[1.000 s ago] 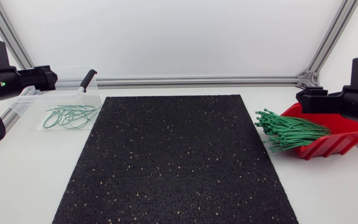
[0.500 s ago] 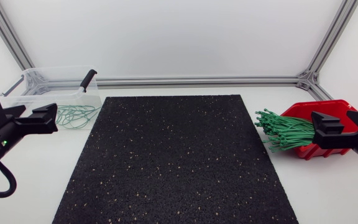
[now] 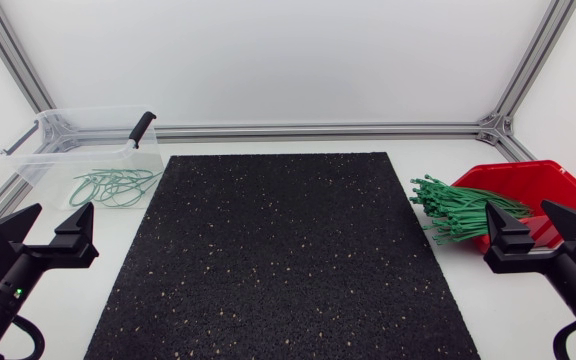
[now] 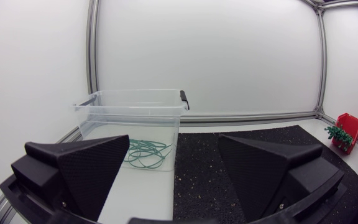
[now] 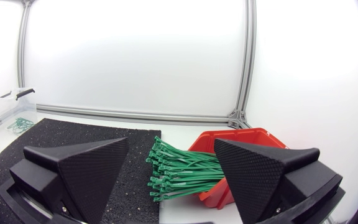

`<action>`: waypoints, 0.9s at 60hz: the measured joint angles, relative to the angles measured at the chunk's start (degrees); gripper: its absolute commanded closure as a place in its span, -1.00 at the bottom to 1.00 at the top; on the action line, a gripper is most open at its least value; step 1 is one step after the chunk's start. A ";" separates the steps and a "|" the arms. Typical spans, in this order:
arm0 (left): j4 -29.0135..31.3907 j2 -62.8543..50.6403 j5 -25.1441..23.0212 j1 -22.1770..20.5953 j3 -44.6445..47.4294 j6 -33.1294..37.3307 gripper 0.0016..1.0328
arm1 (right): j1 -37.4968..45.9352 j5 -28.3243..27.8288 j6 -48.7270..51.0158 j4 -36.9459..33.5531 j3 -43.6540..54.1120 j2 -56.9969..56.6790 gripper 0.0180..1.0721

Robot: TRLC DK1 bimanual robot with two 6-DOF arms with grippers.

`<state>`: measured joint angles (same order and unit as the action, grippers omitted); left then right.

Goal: Take a green cable tie from the red box, thread the tail through the head to close it, then place it in the transparent bin on the left.

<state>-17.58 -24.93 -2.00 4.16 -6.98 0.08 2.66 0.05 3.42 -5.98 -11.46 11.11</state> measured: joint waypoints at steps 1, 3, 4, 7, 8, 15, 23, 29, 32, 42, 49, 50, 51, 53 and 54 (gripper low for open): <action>0.22 0.48 0.00 -0.13 0.00 0.00 -0.92 | -0.11 0.00 -0.22 0.35 0.55 -0.59 -0.90; 0.74 1.55 0.04 -0.28 0.02 0.00 -0.92 | -0.35 0.00 -0.42 0.76 1.44 -1.51 -0.90; 0.98 2.05 0.09 -0.35 0.04 0.00 -0.92 | -0.42 0.00 -0.44 0.92 1.88 -1.97 -0.90; 1.75 3.50 0.33 -0.59 0.28 0.00 -0.92 | -0.74 0.00 -0.63 1.73 3.28 -3.39 -0.90; 2.25 4.09 0.42 -0.66 0.39 0.00 -0.92 | -0.85 0.00 -0.70 1.92 3.69 -3.87 -0.90; 5.33 7.96 0.66 -1.29 1.51 0.00 -0.92 | -1.73 0.00 -1.73 3.76 7.48 -7.78 -0.90; 8.44 11.80 0.83 -1.79 2.71 -0.02 -0.92 | -2.25 0.00 -2.12 5.05 10.16 -10.38 -0.91; 10.62 14.67 1.03 -2.32 3.56 -0.02 -0.92 | -2.25 0.00 -2.14 5.14 10.16 -10.80 -0.91; 11.69 16.00 1.05 -2.51 3.89 -0.02 -0.92 | -2.25 0.02 -2.16 5.14 10.19 -10.80 -0.91; 15.37 20.72 1.27 -3.30 4.55 -0.02 -0.92 | -2.25 0.00 -2.16 5.14 10.19 -10.80 -0.91; 16.94 23.76 1.49 -3.74 4.59 -0.04 -0.92 | -2.25 0.00 -2.16 5.14 10.19 -10.80 -0.91; 16.94 24.02 1.53 -3.76 4.59 -0.04 -0.92 | -2.25 0.00 -2.16 5.14 10.19 -10.80 -0.91; 16.94 24.20 1.53 -3.78 4.59 -0.04 -0.92 | -2.25 0.00 -2.16 5.14 10.19 -10.80 -0.91; 16.94 24.37 1.55 -3.87 4.59 -0.04 -0.92 | -2.25 0.00 -2.16 5.14 10.19 -10.80 -0.91; 16.96 24.41 1.64 -3.87 4.59 -0.04 -0.92 | -2.25 0.00 -2.16 5.14 10.19 -10.80 -0.91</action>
<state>-0.62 -0.51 -0.36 0.30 -2.39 0.03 0.40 0.05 1.26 -0.84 -1.28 0.32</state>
